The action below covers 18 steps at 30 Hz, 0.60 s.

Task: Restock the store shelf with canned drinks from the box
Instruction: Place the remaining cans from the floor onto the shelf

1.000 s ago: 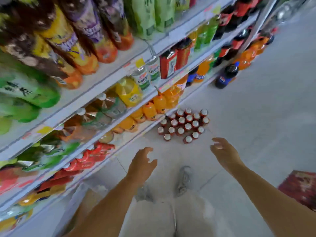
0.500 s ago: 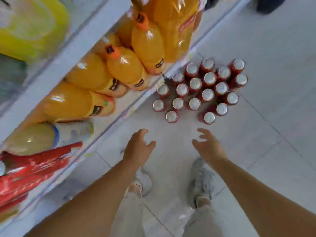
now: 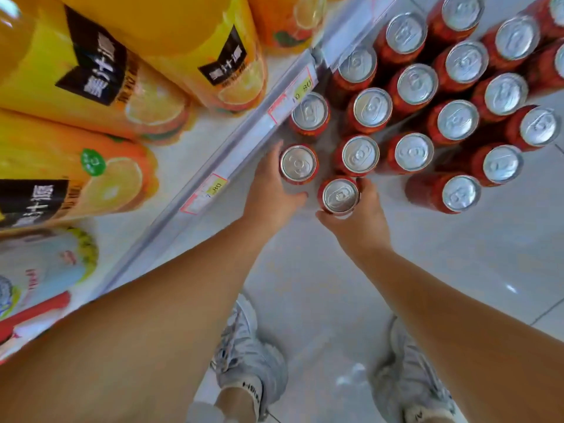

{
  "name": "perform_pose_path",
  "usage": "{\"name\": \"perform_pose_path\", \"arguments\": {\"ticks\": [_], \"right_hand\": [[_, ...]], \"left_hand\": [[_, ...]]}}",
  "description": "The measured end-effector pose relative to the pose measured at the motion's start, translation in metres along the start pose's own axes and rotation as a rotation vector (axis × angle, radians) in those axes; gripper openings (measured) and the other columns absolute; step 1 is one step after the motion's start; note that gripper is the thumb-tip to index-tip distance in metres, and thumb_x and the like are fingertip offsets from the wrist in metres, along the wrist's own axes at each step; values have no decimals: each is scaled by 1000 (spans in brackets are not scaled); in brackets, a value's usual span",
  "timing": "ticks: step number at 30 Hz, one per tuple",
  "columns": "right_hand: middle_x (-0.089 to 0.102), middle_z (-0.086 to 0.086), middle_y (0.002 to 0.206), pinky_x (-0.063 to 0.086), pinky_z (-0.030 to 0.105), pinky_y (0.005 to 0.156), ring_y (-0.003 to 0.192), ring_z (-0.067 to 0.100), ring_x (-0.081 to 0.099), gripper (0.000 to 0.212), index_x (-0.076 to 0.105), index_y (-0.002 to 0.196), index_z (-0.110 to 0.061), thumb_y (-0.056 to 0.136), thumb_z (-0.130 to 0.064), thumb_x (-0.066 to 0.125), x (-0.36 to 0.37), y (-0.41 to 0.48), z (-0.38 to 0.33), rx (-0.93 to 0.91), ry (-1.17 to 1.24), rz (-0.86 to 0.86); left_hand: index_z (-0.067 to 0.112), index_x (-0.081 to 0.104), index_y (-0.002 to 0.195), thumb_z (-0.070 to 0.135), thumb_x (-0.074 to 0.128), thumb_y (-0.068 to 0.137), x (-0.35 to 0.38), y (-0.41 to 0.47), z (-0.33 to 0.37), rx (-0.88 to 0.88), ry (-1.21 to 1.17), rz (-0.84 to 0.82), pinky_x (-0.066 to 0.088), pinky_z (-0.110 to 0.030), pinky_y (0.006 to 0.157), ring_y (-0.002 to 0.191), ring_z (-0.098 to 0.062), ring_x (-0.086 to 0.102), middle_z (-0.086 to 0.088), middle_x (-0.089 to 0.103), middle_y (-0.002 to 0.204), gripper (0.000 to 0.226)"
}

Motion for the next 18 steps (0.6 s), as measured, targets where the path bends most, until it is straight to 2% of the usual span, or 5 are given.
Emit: {"name": "perform_pose_path", "arguments": {"ticks": [3,6,13,15,18], "right_hand": [[60,-7,120,48,35,91,111,18,58,77,45,126,-28,61,-40,84,1,2,1,-23,-20,13],[64,-8,112,47,30,84,104,18,60,64,51,118,-29,63,-40,83,-8,0,-1,-43,-55,26],[62,-13,95,44,27,74,87,13,57,52,48,102,-32,64,-47,81,-85,-59,-31,-42,-22,70],[63,-11,94,44,28,73,87,17,59,53,48,102,-30,64,-44,82,-123,-93,-58,-65,-4,80],[64,-13,92,43,27,72,88,16,61,55,50,104,-27,64,-41,84,-186,-153,-114,-81,51,60]], "left_hand": [[21,45,134,19,87,61,-5,6,9,72,10,47,43,-36,104,123,-15,53,4,57,132,84],[21,53,122,21,89,63,-14,1,22,79,35,77,44,-25,87,107,-14,60,7,65,115,69],[24,38,99,29,90,61,-56,-76,61,-23,29,64,37,-21,61,83,-15,60,16,58,86,65],[24,39,97,32,91,60,-84,-115,90,-58,12,75,42,-22,62,82,-15,61,17,59,83,65],[27,41,95,34,90,58,-134,-181,158,-55,-34,87,52,-34,71,82,-15,64,14,63,83,62]]}}
Point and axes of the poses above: each hand's wrist, its own y-axis towards the middle knuckle, its own x-axis out of the palm, z = x × y, the point moved 10 cm from there along y, towards the middle knuckle
